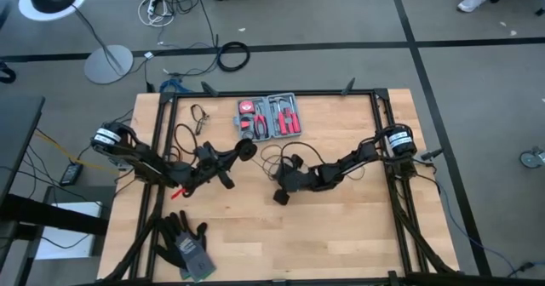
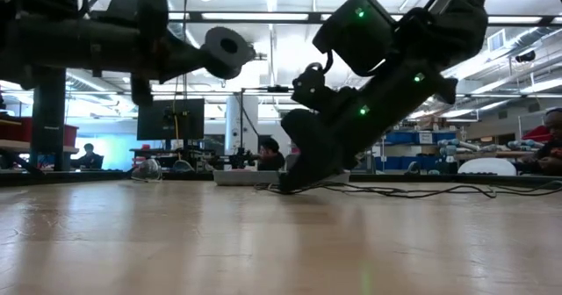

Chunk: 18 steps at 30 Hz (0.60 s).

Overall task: Coil cords
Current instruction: Coil the black wire onto the black spool

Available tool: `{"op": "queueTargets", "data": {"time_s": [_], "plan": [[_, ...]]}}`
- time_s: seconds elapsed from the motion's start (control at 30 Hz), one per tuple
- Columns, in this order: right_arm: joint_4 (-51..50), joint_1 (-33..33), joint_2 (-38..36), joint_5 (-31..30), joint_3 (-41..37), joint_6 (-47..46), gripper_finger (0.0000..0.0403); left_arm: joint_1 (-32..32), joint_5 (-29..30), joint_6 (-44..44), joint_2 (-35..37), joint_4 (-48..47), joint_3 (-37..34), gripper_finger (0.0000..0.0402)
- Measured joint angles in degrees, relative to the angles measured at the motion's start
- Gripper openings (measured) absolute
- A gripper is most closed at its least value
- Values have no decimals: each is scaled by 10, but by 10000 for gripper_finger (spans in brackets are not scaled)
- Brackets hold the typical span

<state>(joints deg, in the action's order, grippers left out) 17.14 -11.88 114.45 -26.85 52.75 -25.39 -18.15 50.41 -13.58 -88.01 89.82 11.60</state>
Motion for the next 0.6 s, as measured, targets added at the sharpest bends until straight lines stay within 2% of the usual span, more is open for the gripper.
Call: {"op": "queueTargets", "data": {"time_s": [0.27,0.43,0.6], "plan": [[-50,-12,-29,-15,-4,-2,0,-4,-12,-9,21,2,-11,0],[-129,-6,-56,-24,-4,9,0,-4,-24,-30,34,2,-11,0],[-219,-3,-84,-47,-4,-18,0,-4,-36,-16,38,1,-11,0]]}}
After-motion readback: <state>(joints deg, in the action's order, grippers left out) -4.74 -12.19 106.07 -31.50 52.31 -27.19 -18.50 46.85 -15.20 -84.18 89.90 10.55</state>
